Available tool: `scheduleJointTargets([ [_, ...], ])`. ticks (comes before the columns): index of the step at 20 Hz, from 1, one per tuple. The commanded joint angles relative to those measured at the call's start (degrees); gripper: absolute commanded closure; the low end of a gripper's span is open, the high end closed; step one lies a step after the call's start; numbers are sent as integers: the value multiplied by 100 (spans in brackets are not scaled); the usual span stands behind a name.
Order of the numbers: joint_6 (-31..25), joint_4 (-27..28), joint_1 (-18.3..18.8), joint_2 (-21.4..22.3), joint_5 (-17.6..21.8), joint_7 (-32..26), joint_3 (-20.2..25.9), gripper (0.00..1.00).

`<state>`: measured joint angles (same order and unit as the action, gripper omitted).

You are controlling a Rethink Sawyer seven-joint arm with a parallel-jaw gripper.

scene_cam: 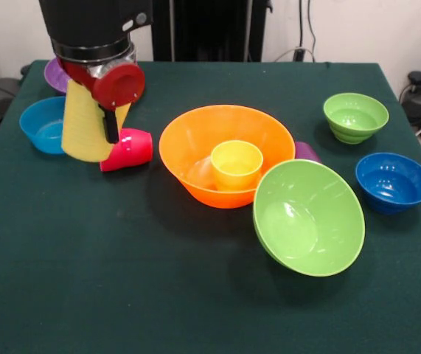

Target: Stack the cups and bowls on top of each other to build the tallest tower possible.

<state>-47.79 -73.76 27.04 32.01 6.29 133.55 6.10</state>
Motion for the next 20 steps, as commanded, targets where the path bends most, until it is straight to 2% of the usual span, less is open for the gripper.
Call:
scheduleJointTargets([
  [1, -882, 603, -451, 144, -157, 700, -42, 100],
  [8, -960, 148, -706, 373, -424, 808, -197, 100],
  [20, -1813, 346, -911, 29, -814, 696, -209, 100],
])
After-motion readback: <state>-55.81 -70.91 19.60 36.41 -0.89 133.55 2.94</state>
